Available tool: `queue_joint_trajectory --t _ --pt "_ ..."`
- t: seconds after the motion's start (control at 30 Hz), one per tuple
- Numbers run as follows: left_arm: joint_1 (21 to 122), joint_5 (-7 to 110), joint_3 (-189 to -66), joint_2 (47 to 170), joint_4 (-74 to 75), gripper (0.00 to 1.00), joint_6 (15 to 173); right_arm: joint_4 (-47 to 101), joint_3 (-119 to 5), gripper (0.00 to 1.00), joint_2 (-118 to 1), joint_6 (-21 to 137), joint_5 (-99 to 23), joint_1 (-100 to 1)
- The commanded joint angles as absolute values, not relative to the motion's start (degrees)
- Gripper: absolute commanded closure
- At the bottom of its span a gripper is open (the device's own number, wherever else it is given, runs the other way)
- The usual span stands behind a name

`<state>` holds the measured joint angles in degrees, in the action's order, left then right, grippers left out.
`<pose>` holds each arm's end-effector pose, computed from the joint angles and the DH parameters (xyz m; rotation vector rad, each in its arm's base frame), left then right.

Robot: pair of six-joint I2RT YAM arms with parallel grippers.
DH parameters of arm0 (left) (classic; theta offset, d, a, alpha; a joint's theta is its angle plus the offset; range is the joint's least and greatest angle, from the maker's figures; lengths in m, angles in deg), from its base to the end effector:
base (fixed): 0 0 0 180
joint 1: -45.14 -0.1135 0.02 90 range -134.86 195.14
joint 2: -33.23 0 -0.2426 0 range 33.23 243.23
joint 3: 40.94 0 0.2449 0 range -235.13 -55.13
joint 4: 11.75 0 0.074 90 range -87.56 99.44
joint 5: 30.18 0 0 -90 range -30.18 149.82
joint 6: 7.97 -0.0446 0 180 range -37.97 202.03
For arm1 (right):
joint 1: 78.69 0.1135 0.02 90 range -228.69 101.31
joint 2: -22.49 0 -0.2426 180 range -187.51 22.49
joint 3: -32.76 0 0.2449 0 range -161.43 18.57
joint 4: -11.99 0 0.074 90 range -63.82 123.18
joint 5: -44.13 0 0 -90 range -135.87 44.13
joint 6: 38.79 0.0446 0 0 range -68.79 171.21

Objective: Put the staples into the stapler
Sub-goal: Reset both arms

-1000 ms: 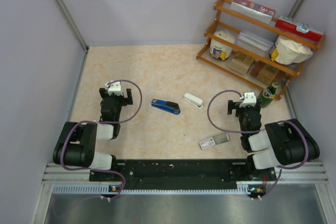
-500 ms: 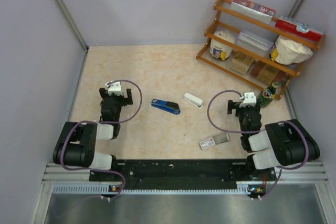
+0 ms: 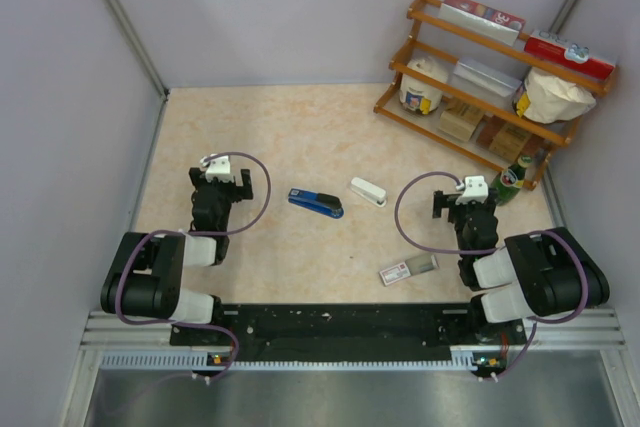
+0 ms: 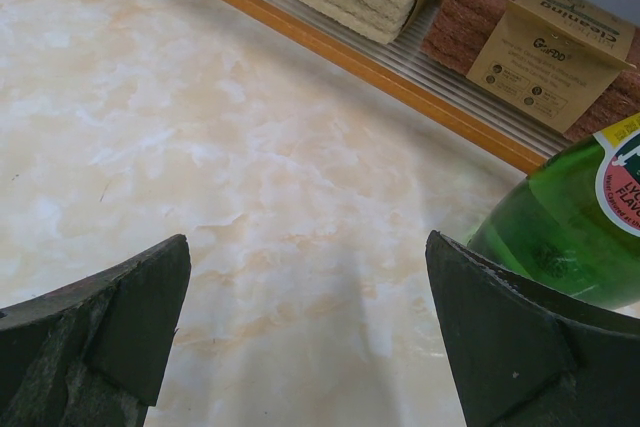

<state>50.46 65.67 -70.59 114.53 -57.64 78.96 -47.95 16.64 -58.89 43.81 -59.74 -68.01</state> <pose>0.2524 -0.0189 0.1494 0.0452 1.6705 0.0556 0.2014 0.0271 0.1201 -0.0788 1.6615 -0.1579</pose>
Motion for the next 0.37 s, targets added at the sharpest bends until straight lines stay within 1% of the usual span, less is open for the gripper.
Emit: queue_joint_trajectory --t 0.0,0.33 --pt "50.2 65.5 -70.3 114.8 -61.8 0.01 79.6 -58.2 16.9 0.01 -57.7 44.8 -59.5 -68.7" --pt "50.2 65.5 -70.3 114.8 -61.8 0.01 79.6 -58.4 16.8 0.01 -57.8 44.8 -59.6 -68.7"
